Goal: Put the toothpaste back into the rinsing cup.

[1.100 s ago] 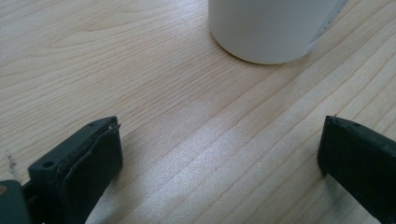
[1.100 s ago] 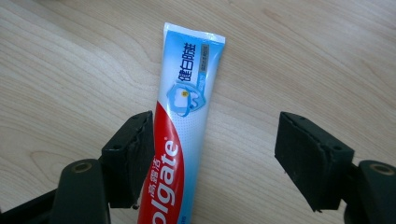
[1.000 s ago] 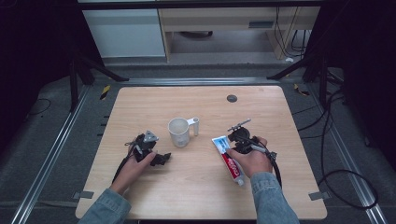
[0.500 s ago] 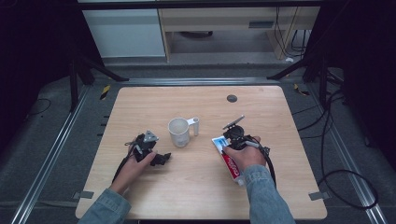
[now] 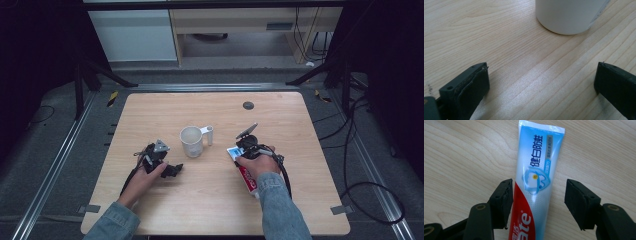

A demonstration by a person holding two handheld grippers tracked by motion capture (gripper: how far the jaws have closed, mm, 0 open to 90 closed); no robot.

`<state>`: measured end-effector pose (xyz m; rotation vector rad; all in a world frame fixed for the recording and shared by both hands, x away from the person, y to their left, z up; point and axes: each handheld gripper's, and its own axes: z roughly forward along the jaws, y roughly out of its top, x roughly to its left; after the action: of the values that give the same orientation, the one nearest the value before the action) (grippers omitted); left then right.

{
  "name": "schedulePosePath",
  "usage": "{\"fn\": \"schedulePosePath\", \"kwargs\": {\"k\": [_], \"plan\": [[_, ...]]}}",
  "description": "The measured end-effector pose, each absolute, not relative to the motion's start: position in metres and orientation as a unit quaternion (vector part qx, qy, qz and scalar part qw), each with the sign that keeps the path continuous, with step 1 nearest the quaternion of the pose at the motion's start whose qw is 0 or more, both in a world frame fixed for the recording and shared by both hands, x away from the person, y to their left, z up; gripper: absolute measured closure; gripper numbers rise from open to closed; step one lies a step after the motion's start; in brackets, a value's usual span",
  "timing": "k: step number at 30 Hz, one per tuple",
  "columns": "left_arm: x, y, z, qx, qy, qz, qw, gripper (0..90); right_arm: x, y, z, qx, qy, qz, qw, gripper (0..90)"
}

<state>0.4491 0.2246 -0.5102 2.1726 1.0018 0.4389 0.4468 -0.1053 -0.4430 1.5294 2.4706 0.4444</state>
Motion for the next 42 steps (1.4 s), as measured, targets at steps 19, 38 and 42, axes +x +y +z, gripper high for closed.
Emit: {"fn": "schedulePosePath", "kwargs": {"k": [19, 38, 42], "plan": [[0.449, 0.225, -0.51, 0.84, 0.384, 0.169, 0.344, 0.0, 0.463, -0.094, -0.463, 0.53, 0.832, 0.141, 0.084, 39.5], [0.449, 0.225, -0.51, 0.84, 0.384, 0.17, 0.344, 0.0, 0.465, -0.095, -0.473, 0.538, 0.827, 0.142, 0.082, 42.1], [0.449, 0.225, -0.51, 0.84, 0.384, 0.169, 0.344, 0.0, 0.465, -0.096, -0.473, 0.538, 0.827, 0.142, 0.085, 43.0]]}}
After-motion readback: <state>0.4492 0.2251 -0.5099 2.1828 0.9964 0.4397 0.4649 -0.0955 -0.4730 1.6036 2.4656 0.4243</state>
